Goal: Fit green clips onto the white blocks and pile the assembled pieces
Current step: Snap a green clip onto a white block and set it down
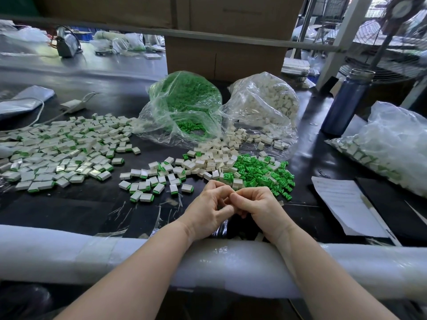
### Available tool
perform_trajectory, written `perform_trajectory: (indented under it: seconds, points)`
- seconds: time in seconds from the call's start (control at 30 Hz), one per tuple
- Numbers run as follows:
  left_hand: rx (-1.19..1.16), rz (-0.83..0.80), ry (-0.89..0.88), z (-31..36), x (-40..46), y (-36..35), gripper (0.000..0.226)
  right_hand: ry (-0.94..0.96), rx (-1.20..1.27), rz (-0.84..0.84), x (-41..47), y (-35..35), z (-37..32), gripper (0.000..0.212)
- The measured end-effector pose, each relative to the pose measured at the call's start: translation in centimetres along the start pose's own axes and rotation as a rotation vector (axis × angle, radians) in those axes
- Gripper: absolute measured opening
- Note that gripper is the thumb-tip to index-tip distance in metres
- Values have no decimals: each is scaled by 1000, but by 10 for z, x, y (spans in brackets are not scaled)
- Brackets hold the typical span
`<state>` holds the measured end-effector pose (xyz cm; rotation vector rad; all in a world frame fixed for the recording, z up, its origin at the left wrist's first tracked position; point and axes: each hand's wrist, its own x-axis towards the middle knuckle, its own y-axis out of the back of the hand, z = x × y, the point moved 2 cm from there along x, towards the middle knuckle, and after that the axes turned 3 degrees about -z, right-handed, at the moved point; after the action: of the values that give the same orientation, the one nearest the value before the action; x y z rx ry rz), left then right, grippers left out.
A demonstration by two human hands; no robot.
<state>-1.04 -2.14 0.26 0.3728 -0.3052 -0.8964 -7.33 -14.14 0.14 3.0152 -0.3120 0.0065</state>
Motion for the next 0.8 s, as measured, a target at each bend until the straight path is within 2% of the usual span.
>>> perform_trajectory:
  seconds: [0.47,0.63,0.7,0.8]
  points:
    - [26,14,7,0,1,-1,10,-1,22,16,1,0,2,15]
    - [-11,89,-21,0,1,1,9,31,21,4,1,-4,-2,22]
    - [-1,122,-3,-1,2,3,5,36,23,42,1,-4,-1,24]
    - [36,174,28,-3,3,5,11,48,50,126,1,0,0,13]
